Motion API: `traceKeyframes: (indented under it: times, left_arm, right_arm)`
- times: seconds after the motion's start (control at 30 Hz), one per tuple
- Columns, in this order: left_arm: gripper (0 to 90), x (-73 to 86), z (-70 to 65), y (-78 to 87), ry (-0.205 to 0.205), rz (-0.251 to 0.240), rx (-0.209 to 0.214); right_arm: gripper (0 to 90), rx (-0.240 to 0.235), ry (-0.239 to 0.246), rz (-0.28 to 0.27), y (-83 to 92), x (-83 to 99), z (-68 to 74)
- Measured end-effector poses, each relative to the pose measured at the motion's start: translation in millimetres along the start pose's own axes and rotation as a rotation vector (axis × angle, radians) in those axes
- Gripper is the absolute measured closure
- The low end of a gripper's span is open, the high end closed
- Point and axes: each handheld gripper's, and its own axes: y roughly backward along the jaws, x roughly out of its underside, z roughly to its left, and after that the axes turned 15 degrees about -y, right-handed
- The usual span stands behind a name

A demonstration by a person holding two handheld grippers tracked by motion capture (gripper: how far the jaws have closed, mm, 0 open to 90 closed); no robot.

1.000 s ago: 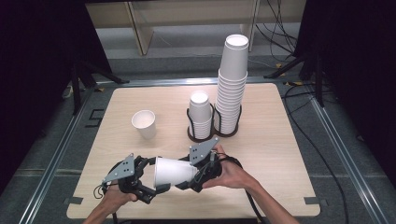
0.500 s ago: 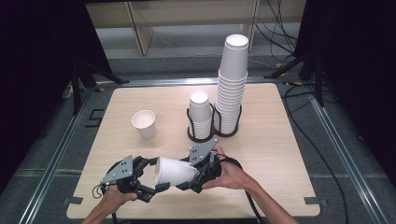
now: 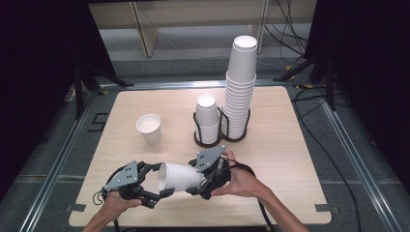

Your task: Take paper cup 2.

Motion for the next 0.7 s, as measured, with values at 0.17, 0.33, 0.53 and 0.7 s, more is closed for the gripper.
traceKeyframes:
  times: [0.17,0.33,0.53,0.7]
  left_arm:
    - [14.9,-0.3,-1.6,-3.2,-0.032,0.056,0.007]
    - [14.9,-1.1,-3.7,-6.3,-0.053,0.076,0.02]
    - [14.8,-2.1,-7.1,-8.8,-0.069,0.081,0.03]
    - [14.8,-2.8,-9.1,-10.3,-0.089,0.096,0.034]
  right_arm:
    - [16.1,0.07,0.049,0.064,0.5,-9.8,9.1]
    - [16.8,0.099,0.092,0.156,-10.5,-13.6,15.9]
    - [17.6,0.106,0.113,0.191,-22.5,-16.7,20.3]
    - [19.6,0.102,0.136,0.207,-29.3,-19.9,23.5]
